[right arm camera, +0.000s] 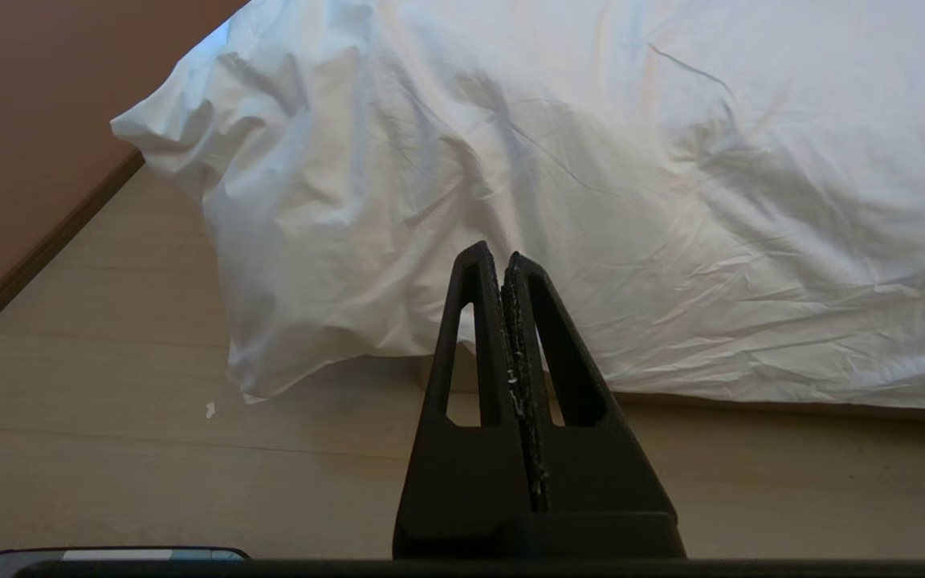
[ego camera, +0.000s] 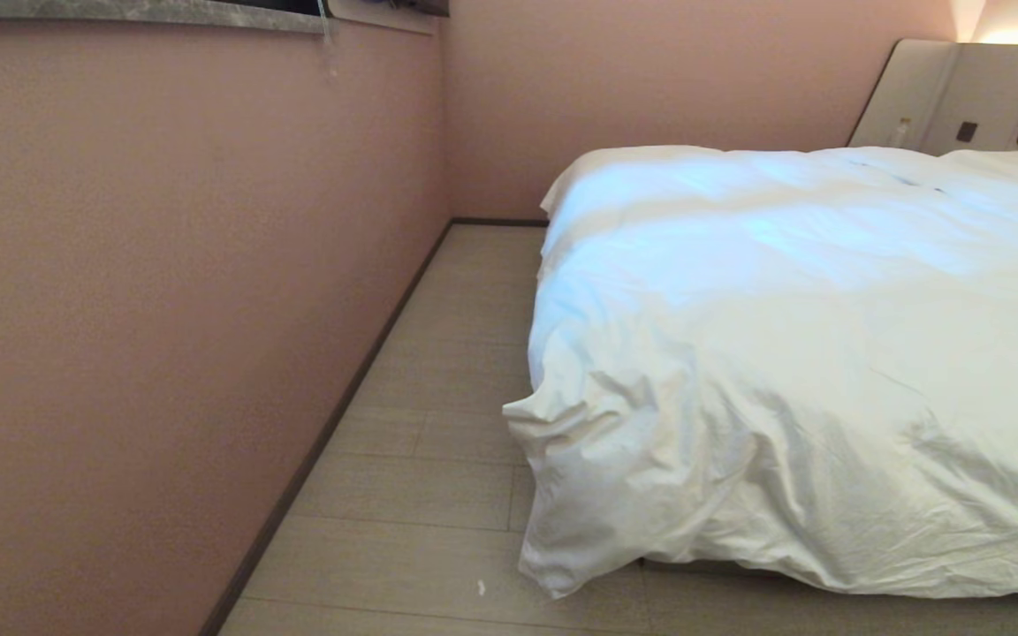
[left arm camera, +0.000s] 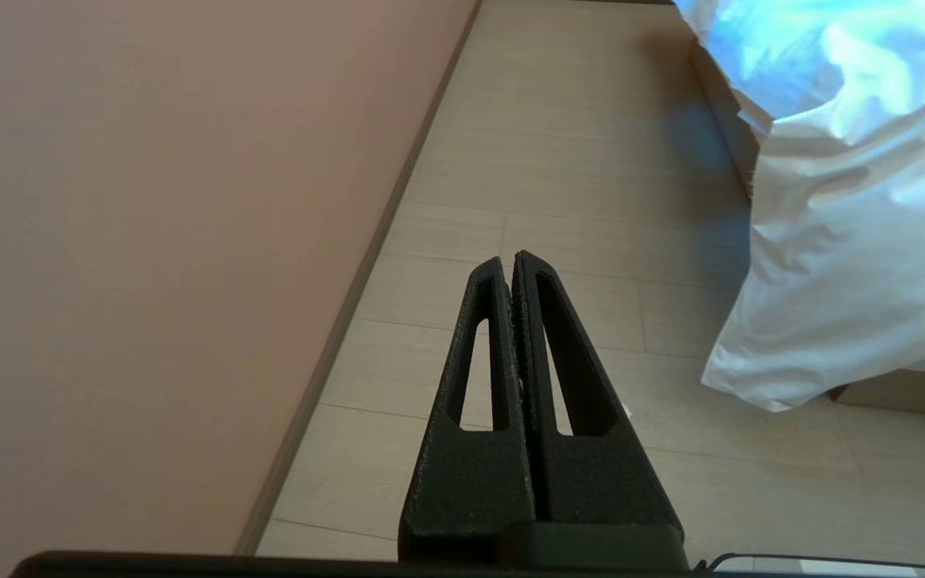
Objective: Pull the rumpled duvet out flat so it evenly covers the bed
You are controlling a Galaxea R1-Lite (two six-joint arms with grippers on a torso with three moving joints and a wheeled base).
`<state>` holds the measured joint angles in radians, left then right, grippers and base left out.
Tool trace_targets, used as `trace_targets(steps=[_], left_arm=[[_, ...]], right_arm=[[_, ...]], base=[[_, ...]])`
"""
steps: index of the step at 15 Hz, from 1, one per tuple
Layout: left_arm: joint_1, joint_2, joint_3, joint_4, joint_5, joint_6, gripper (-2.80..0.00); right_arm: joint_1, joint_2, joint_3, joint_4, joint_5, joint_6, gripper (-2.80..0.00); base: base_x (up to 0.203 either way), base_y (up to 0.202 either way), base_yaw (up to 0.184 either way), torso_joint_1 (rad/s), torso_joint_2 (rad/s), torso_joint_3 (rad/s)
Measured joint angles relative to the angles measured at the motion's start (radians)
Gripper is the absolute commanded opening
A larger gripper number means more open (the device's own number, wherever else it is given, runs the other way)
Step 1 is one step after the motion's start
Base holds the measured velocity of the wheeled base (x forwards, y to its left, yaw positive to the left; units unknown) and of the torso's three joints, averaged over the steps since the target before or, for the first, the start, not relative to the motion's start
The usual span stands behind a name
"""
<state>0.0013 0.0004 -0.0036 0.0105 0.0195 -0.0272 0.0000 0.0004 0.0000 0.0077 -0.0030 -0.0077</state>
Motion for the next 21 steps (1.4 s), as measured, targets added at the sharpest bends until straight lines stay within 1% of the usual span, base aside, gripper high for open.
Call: trace_targets(steps=[9, 21], left_arm=[[0.0, 0.0, 0.001, 0.0, 0.002, 0.003, -2.8], [0.0, 0.0, 0.0, 0.0, 0.002, -0.001, -2.8]], right_arm=[[0.0, 0.0, 0.0, 0.0, 0.0, 0.002, -2.8], [0.0, 0.0, 0.0, 0.0, 0.0, 0.001, -2.8]], base=[[0.0, 0.0, 0.0, 0.0, 0.0, 0.0], [-0.184, 0.0, 0.001, 0.003, 0.0, 0.003]])
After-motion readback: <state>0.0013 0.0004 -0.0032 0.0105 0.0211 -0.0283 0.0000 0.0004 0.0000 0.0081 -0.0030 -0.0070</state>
